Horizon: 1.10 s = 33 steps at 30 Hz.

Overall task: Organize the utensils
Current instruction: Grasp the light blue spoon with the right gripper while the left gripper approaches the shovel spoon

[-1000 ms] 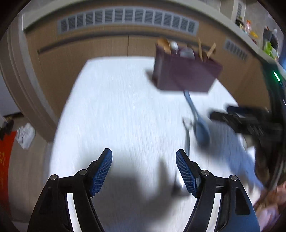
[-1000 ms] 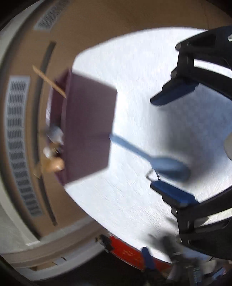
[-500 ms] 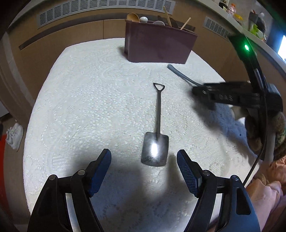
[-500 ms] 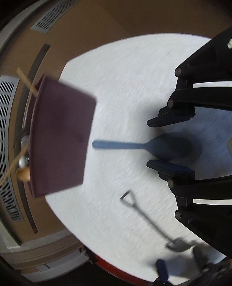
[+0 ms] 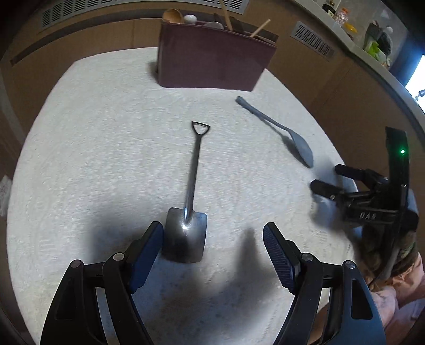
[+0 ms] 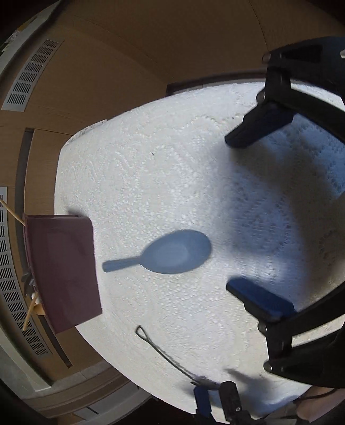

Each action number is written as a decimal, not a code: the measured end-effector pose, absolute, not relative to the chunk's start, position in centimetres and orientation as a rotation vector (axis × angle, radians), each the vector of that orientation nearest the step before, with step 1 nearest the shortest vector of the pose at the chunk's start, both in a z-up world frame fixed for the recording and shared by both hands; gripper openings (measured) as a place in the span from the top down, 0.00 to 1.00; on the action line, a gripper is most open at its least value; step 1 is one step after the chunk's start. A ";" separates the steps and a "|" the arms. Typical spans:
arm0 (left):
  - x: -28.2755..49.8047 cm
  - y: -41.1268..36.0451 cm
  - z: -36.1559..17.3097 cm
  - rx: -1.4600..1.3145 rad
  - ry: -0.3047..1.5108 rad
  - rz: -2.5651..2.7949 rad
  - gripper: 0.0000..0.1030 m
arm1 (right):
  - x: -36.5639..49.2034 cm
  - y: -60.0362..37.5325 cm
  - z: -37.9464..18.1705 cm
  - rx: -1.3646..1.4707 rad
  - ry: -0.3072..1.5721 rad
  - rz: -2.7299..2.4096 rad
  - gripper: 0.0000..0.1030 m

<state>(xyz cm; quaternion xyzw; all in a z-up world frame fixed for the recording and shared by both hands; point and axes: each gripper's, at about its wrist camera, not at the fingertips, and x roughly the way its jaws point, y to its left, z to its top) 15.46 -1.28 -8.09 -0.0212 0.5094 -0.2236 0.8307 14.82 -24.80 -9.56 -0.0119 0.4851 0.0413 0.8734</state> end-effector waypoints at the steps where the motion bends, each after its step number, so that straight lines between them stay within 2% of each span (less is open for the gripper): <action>1: 15.4 -1.6 -8.1 -0.025 1.076 -0.473 0.26 | 14.7 -24.6 -9.6 -0.038 1.009 0.083 0.01; 9: 14.9 -2.6 -8.8 0.194 1.020 -0.350 0.30 | 14.5 -24.4 -9.6 -0.058 1.018 0.113 0.00; 11: 14.7 -2.4 -8.8 0.177 1.005 -0.353 0.38 | 14.4 -24.5 -9.6 -0.057 1.027 0.120 0.00; 13: 14.6 -2.1 -8.6 0.167 0.988 -0.350 0.61 | 14.1 -24.5 -9.6 -0.063 1.028 0.122 0.00; 14: 14.6 -1.8 -8.4 0.162 0.983 -0.345 0.67 | 14.2 -24.3 -9.7 -0.070 1.027 0.124 0.00; 23: 14.5 0.4 -2.7 0.117 0.808 -0.299 0.69 | 13.6 -24.2 -9.1 -0.074 0.977 0.120 0.02; 24: 14.8 0.5 -2.2 0.119 0.794 -0.300 0.83 | 13.6 -24.2 -8.5 -0.067 0.946 0.119 0.06; 25: 15.2 0.6 -1.6 0.116 0.781 -0.296 0.85 | 13.6 -24.2 -8.0 -0.067 0.922 0.117 0.10; 26: 15.6 0.7 -1.2 0.111 0.771 -0.294 0.85 | 13.9 -23.9 -7.4 -0.080 0.895 0.111 0.12; 30: 17.0 0.7 -0.6 0.110 0.759 -0.289 0.85 | 16.0 -21.8 -5.4 -0.168 0.841 0.190 0.39; 32: 17.9 1.2 -1.0 0.097 0.794 -0.293 0.85 | 18.0 -20.6 -5.3 -0.194 0.873 0.245 0.49; 33: 18.0 1.5 -1.2 0.094 0.803 -0.285 0.84 | 19.1 -20.2 -5.5 -0.204 0.893 0.261 0.58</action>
